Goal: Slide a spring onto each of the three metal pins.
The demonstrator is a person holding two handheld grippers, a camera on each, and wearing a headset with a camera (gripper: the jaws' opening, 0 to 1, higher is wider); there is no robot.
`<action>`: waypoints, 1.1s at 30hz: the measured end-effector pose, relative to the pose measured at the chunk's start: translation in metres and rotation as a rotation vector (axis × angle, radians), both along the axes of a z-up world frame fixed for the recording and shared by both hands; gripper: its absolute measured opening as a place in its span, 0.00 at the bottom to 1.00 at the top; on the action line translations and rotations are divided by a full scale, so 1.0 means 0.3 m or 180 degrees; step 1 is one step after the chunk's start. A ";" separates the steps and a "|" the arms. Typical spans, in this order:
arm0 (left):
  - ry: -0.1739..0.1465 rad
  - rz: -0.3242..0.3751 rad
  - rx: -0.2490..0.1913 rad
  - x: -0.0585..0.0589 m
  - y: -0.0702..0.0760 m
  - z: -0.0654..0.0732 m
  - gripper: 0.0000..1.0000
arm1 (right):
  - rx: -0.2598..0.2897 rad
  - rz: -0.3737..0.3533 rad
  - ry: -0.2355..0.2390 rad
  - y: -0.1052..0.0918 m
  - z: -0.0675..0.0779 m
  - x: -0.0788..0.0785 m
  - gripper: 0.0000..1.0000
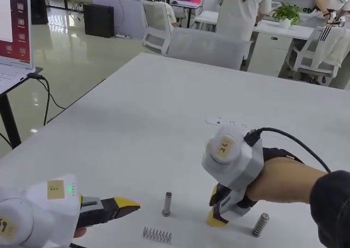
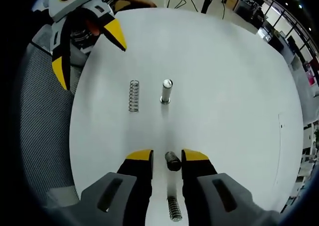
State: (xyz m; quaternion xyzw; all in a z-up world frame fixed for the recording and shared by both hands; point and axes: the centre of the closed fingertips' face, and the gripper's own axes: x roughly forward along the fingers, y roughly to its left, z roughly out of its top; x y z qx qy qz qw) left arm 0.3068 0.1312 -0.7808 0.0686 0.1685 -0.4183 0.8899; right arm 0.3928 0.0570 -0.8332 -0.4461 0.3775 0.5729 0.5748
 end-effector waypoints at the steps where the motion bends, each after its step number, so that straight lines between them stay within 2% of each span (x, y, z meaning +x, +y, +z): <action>1: 0.0002 -0.0001 0.0002 -0.001 0.000 -0.001 0.51 | 0.0011 0.0024 -0.0016 0.007 0.004 -0.004 0.21; 6: -0.0004 0.0003 0.0012 -0.002 0.003 0.000 0.51 | 0.0065 0.0106 -0.0014 0.048 0.019 -0.031 0.21; 9: -0.0011 0.0007 0.0017 -0.001 0.005 0.003 0.51 | 0.0097 0.0162 0.0053 0.076 0.018 -0.062 0.20; 20: -0.0007 0.0014 0.0022 -0.003 0.009 -0.001 0.50 | 0.0151 0.0274 0.0191 0.138 -0.010 -0.129 0.18; 33: 0.0005 0.0033 0.0030 -0.006 0.016 -0.007 0.50 | 0.0212 0.0311 0.0292 0.199 -0.050 -0.171 0.12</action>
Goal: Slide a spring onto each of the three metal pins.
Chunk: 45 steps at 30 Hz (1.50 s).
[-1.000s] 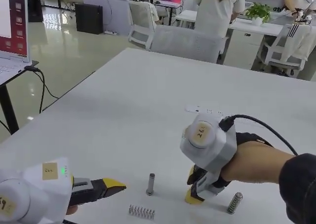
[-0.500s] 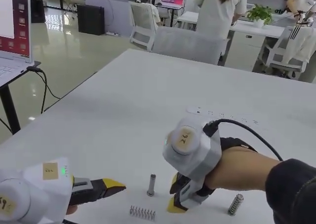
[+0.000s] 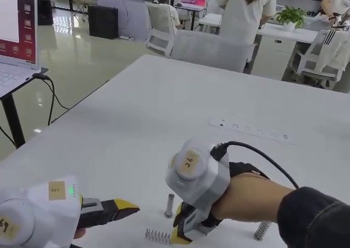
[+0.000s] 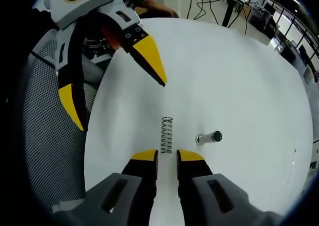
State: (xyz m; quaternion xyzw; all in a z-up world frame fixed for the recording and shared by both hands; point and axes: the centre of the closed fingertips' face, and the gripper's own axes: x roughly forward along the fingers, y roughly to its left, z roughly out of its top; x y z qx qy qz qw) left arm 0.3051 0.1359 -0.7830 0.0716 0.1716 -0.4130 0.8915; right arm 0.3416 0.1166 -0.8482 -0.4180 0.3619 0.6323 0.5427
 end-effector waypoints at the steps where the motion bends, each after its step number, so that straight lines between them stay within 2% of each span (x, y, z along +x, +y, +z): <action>1: 0.0004 0.0002 0.0001 -0.001 0.001 -0.001 0.50 | -0.0007 -0.0008 0.0007 0.002 -0.007 -0.001 0.12; 11: 0.0015 0.0009 0.0012 -0.004 0.005 -0.005 0.49 | -0.0048 -0.0030 0.0041 0.010 -0.043 -0.006 0.10; 18: 0.0025 0.0010 0.0018 -0.006 0.009 -0.007 0.49 | -0.0108 0.0021 -0.0051 0.013 -0.063 -0.006 0.08; 24: 0.0031 0.0019 0.0017 -0.006 0.014 -0.011 0.49 | -0.0123 0.0022 -0.0055 0.009 -0.061 -0.008 0.08; 31: 0.0034 0.0007 0.0029 -0.007 0.012 -0.015 0.48 | -0.0106 0.0028 -0.0031 0.000 -0.018 -0.030 0.08; 39: 0.0016 -0.0022 0.0037 -0.003 0.005 -0.009 0.45 | -0.0080 0.0120 -0.0006 -0.013 0.077 -0.060 0.08; 45: -0.0010 -0.0049 0.0044 -0.002 -0.002 -0.002 0.43 | -0.0077 0.0231 0.0000 -0.021 0.121 -0.093 0.08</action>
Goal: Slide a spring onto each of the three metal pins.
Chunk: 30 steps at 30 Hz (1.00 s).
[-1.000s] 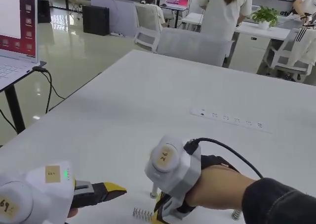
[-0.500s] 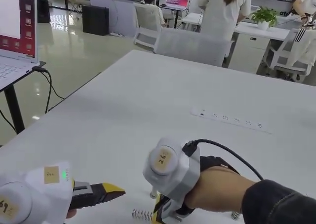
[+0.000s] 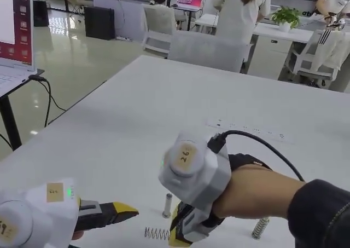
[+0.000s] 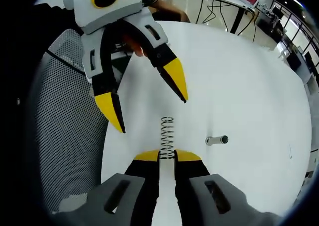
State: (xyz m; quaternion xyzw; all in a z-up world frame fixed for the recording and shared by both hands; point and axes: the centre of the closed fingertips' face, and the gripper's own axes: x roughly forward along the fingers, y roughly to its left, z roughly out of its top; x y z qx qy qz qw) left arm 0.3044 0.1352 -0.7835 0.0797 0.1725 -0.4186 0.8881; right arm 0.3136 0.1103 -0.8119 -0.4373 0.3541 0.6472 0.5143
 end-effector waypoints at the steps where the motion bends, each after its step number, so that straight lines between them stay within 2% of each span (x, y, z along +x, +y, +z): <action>1: -0.0002 -0.0002 0.0002 0.000 -0.001 0.000 0.42 | 0.0005 0.0011 -0.0009 0.000 0.005 -0.002 0.08; 11: -0.0057 -0.0065 0.0030 -0.006 -0.012 0.006 0.36 | 0.0022 0.0182 -0.0013 -0.002 0.053 -0.043 0.08; 21: -0.0158 -0.0164 0.0024 -0.014 -0.025 0.028 0.18 | 0.0013 0.0279 -0.0038 -0.004 0.070 -0.061 0.08; 30: -0.0183 -0.0236 0.0016 -0.022 -0.035 0.036 0.08 | -0.0013 0.0338 -0.0043 -0.012 0.075 -0.071 0.08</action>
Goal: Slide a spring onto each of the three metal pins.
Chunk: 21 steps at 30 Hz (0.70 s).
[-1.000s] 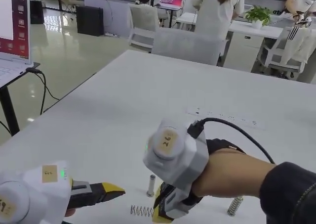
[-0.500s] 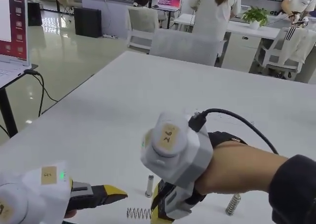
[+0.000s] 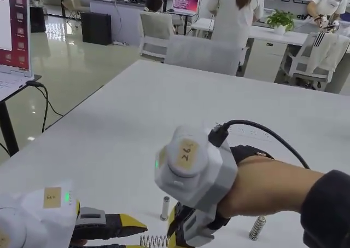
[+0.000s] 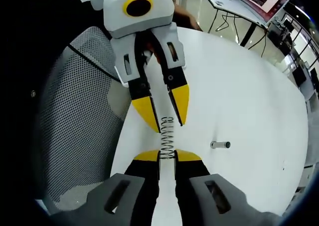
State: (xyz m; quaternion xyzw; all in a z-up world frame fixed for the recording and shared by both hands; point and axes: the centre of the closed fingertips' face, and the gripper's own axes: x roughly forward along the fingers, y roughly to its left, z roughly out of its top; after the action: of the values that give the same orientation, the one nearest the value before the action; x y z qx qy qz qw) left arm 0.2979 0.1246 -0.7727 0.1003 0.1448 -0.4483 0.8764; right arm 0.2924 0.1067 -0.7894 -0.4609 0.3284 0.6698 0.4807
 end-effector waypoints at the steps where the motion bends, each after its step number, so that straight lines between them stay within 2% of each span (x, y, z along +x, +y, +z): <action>1: 0.0002 -0.0009 0.0002 -0.001 -0.001 0.000 0.08 | 0.0000 0.0002 -0.0002 0.000 0.001 -0.001 0.08; 15: 0.0008 -0.0057 0.0031 -0.007 -0.008 0.000 0.05 | 0.0072 0.0014 -0.0053 0.008 0.047 -0.004 0.08; 21: 0.0018 -0.0069 0.0047 -0.012 -0.009 -0.003 0.03 | 0.0159 0.0052 -0.0065 0.029 0.090 -0.019 0.08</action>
State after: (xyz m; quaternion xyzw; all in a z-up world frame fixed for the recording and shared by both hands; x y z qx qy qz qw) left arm 0.2942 0.1220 -0.7735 0.1070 0.1495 -0.4569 0.8703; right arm 0.2867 0.1153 -0.7623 -0.4583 0.3028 0.6770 0.4899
